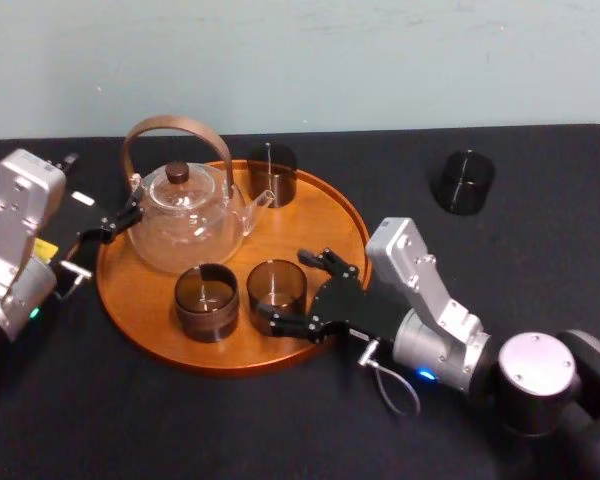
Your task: Pick up the glass from the table and place it on the tray.
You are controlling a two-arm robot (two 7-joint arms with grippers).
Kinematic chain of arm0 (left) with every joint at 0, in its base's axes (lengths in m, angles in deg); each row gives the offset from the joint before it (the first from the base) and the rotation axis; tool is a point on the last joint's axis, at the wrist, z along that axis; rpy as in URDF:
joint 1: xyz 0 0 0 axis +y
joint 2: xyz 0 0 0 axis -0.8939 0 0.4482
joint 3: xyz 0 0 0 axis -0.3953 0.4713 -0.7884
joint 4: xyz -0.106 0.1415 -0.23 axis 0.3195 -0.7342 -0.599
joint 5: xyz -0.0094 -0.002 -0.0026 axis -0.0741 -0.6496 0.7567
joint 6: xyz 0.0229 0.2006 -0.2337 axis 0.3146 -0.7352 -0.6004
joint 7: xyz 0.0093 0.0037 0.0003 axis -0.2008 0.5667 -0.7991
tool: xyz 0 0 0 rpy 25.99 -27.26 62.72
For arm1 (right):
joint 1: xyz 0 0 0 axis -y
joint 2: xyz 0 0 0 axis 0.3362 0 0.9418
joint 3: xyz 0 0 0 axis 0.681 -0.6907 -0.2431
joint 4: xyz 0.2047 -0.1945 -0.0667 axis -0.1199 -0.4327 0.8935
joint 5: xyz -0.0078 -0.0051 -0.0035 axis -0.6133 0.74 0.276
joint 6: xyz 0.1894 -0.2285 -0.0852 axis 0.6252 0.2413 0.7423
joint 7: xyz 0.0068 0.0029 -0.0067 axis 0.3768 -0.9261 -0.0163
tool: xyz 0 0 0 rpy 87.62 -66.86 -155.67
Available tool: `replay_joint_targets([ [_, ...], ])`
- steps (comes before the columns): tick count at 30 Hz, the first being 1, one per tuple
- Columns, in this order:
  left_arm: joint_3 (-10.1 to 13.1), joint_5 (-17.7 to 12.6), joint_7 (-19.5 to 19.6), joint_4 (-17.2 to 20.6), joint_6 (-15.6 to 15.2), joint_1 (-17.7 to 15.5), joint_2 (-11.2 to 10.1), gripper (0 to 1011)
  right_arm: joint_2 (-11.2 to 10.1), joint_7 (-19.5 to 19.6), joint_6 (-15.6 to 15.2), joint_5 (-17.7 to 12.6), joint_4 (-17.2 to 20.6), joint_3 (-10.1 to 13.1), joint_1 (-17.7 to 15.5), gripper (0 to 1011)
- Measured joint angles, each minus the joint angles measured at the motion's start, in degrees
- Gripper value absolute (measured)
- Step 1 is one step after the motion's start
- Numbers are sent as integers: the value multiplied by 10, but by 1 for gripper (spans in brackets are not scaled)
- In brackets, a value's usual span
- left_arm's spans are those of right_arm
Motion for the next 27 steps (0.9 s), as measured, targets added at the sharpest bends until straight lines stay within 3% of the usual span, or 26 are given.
replay_joint_targets([
  [10, 0, 0, 0, 0, 0, 0, 0, 1009, -27, 10, -2, -7, 48, 24, -27, 1002],
  [27, 0, 0, 0, 0, 0, 0, 0, 1010, -80, 0, 21, -46, 137, 61, -101, 1003],
])
